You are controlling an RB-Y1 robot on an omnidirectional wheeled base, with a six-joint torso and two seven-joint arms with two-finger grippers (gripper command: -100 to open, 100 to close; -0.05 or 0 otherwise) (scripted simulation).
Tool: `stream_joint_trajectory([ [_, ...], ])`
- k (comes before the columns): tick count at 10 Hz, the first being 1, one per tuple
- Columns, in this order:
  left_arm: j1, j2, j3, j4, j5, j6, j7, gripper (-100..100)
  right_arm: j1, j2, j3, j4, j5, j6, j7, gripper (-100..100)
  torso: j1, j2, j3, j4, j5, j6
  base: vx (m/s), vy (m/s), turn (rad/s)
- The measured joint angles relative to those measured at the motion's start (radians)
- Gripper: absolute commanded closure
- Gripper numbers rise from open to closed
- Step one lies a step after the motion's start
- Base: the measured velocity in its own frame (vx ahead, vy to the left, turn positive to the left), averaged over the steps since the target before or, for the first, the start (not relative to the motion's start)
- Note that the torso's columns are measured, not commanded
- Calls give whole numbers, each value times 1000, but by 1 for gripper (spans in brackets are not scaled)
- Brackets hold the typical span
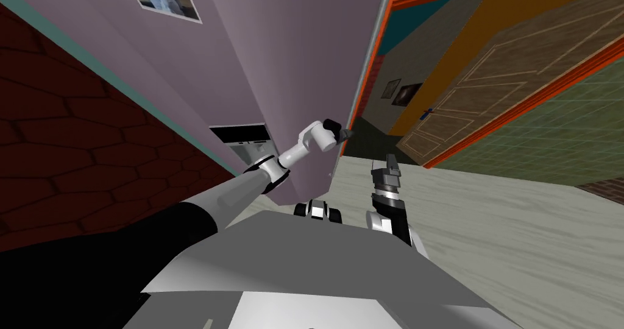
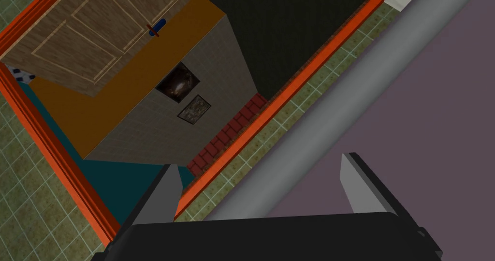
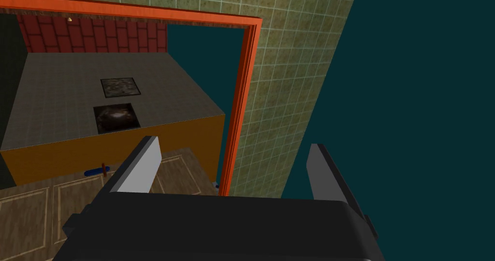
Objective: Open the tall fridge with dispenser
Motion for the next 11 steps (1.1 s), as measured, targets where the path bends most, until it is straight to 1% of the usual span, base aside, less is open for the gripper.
stream_joint_trajectory([
  [1,-6,30,26,23,22,-2,-20,-100,0,0,0,0,0,0,0,0,-1,5,4,0,-1,3,-67,-29,-104],
  [2,-4,51,36,31,32,-6,-32,-100,0,0,0,0,0,0,0,0,-1,7,5,1,-1,2,-67,-32,-174],
  [3,-5,85,56,43,59,-11,-49,-100,0,0,0,0,0,0,0,0,0,7,5,2,0,2,-102,-61,-357],
  [4,-15,112,78,95,88,-32,-79,-100,0,0,0,0,0,0,0,0,-1,9,6,2,-1,3,-85,-43,-135],
  [5,-10,133,88,95,94,-34,-90,-100,0,0,0,0,0,0,0,0,-1,9,6,2,-1,3,-83,-31,-212],
  [6,-7,161,103,92,107,-28,-95,-100,0,0,0,0,0,0,0,0,0,9,6,2,0,3,-112,-55,-331],
  [7,2,197,126,84,126,-21,-104,-100,0,0,0,0,0,0,0,0,-1,9,6,2,-1,2,-88,-39,-129],
  [8,-1,218,139,99,145,-23,-119,-100,0,0,0,0,0,0,0,0,1,7,5,2,0,1,-32,-12,12],
  [9,-10,221,142,119,154,-31,-130,-100,0,0,0,0,0,0,0,0,3,3,3,1,0,1,-36,-28,-217],
  [10,-19,245,158,142,177,-36,-146,-100,0,0,0,0,0,0,0,0,2,4,3,1,0,1,-90,-39,-341],
  [11,-20,274,180,156,191,-36,-158,-100,0,0,0,0,0,0,0,0,0,8,5,2,-1,3,-74,-30,-128],
])
